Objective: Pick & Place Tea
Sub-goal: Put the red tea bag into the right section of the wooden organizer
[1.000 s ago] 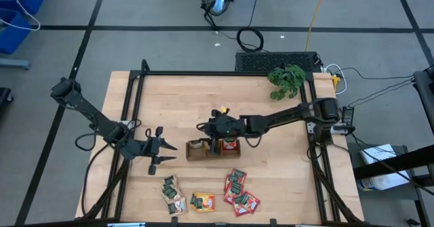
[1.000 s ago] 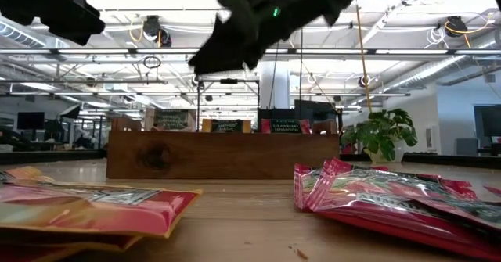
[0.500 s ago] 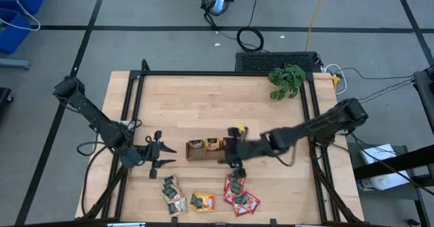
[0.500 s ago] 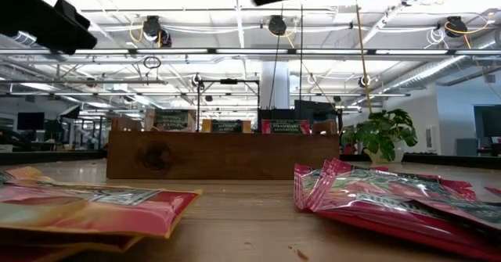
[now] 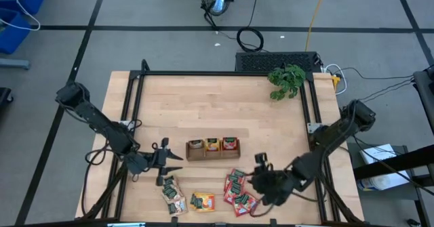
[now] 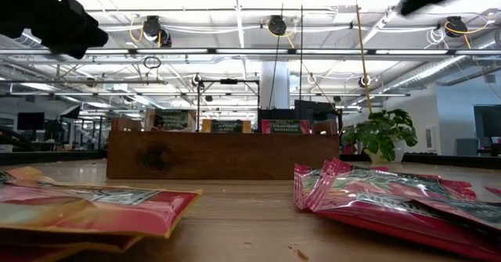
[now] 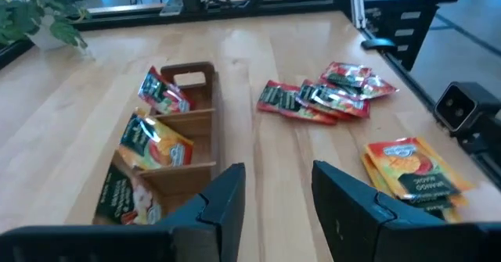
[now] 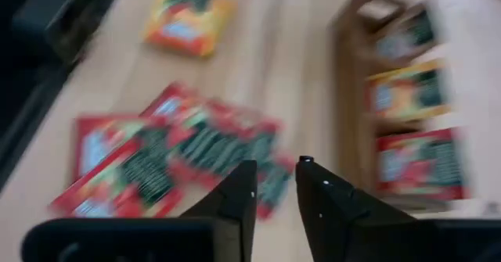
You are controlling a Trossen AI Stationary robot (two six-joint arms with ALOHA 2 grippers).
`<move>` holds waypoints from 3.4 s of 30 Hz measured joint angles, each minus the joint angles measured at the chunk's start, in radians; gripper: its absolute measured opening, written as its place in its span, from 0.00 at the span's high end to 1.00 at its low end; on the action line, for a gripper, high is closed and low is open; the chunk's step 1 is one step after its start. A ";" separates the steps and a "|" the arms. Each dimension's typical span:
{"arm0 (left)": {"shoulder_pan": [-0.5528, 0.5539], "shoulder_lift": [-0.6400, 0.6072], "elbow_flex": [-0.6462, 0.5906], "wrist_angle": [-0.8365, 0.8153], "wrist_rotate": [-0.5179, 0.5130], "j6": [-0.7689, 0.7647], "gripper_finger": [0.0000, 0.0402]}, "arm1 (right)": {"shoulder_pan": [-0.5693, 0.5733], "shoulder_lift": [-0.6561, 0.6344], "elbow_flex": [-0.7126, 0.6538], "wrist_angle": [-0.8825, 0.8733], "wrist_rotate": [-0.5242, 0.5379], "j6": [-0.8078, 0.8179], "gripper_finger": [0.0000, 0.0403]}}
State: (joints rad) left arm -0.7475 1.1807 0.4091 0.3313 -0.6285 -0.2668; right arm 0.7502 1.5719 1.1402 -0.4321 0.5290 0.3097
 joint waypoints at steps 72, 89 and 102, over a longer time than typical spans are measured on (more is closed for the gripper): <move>0.001 0.062 0.000 0.037 0.027 0.001 0.62 | -0.097 0.241 -0.402 0.864 -0.441 0.146 0.74; 0.001 0.062 0.000 0.008 0.027 -0.009 0.62 | -0.096 0.206 -0.406 0.830 -0.434 0.077 1.00; 0.001 0.062 0.000 0.009 0.027 -0.008 0.62 | -0.087 -0.016 -0.352 0.651 -0.346 -0.010 1.00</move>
State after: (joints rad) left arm -0.7467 1.2427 0.4088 0.3405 -0.6018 -0.2752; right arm 0.6632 1.5563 0.7886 0.2190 0.1831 0.2992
